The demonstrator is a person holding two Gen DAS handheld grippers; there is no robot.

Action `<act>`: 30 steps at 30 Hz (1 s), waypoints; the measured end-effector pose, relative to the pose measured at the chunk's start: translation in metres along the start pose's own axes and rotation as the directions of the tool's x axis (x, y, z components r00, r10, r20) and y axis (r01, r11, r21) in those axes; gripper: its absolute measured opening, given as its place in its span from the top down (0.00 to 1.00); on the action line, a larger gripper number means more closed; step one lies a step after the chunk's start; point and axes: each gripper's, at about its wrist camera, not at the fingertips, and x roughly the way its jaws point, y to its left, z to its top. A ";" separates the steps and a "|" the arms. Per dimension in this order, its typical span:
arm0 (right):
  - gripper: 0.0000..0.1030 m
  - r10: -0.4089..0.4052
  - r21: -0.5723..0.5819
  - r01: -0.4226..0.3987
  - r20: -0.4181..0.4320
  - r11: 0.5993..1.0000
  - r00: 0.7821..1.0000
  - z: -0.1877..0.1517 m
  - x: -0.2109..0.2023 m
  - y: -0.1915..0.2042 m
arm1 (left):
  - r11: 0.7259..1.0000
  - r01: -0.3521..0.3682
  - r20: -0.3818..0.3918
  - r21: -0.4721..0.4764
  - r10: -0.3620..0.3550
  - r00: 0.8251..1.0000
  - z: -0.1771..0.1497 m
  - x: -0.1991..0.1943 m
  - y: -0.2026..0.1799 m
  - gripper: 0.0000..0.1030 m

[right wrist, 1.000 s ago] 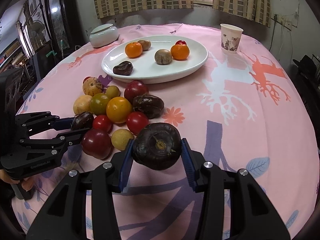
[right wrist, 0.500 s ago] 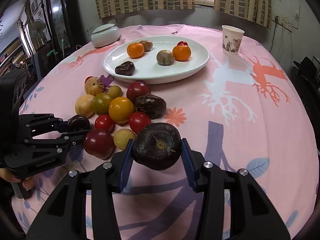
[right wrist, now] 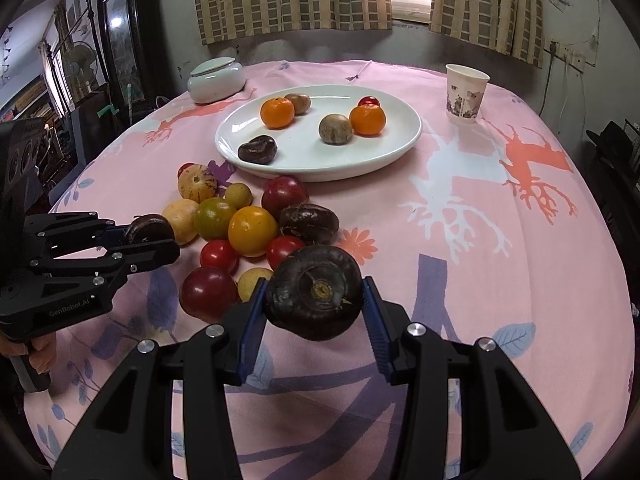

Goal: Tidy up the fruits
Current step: 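Carry both dark fruits onto the white plate and open both tools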

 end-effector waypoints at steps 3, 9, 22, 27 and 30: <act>0.55 0.005 -0.003 -0.005 0.015 1.000 1.000 0.002 -0.004 0.002 | 1.000 0.006 0.017 -0.012 -0.006 1.000 0.003 -0.008 0.004 0.76; 0.55 -0.007 -0.002 0.007 0.039 1.000 0.999 0.010 -0.014 0.005 | 1.000 -0.012 0.059 0.016 0.011 0.998 0.018 -0.023 0.002 0.76; 0.55 -0.059 -0.099 0.070 0.112 0.993 0.992 0.089 -0.003 -0.002 | 0.997 -0.081 0.149 0.016 0.077 0.986 0.105 -0.006 0.010 0.76; 0.55 -0.077 -0.094 0.085 0.083 0.992 0.994 0.115 0.036 -0.008 | 0.993 -0.117 0.101 -0.026 0.119 0.988 0.127 0.033 0.028 0.76; 0.55 -0.098 -0.089 0.102 0.055 0.991 0.994 0.123 0.059 -0.012 | 0.990 -0.136 0.070 -0.046 0.139 0.988 0.134 0.055 0.038 0.76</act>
